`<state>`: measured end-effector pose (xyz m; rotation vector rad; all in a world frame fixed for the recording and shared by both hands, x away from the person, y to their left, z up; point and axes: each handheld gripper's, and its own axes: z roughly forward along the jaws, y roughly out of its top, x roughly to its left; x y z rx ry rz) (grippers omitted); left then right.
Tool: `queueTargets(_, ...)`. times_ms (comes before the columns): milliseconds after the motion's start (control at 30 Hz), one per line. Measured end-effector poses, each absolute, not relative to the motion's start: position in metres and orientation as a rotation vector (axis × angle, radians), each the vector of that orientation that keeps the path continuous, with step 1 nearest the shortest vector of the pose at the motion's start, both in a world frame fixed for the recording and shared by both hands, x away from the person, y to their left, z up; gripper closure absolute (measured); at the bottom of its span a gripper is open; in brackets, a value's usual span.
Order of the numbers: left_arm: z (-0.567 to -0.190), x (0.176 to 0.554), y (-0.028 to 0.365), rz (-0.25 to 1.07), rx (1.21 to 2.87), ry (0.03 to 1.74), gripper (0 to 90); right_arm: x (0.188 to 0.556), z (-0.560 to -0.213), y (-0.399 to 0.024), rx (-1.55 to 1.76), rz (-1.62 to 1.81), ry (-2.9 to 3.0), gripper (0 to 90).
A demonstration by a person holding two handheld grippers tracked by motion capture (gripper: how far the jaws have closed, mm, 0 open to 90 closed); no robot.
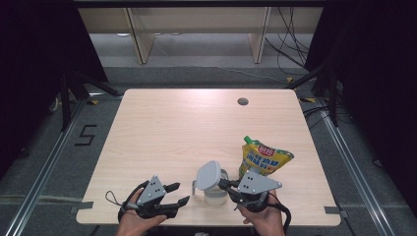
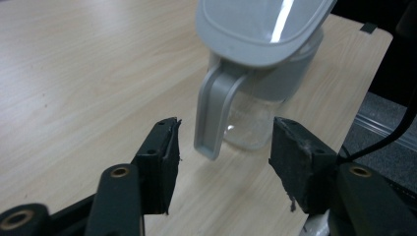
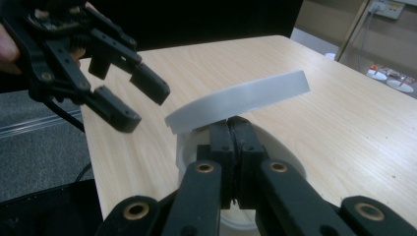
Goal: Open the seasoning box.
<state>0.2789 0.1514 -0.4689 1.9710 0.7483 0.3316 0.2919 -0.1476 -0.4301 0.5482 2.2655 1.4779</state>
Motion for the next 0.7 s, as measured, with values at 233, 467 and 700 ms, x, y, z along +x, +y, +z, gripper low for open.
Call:
queueTargets(233,-0.477,0.269,0.165,0.314,1.985,0.790,37.5,0.292,-0.426,-0.136,0.512,1.471,2.271,88.7)
queueTargets(467,-0.481,0.264,0.174,0.340,1.986,0.844,30.7,0.290,-0.422,-0.119,0.466,1.487,2.287,88.2)
queueTargets(700,-0.484,0.264,0.175,0.383,1.999,0.827,25.9,0.288,-0.422,-0.114,0.445,1.491,2.304,86.8)
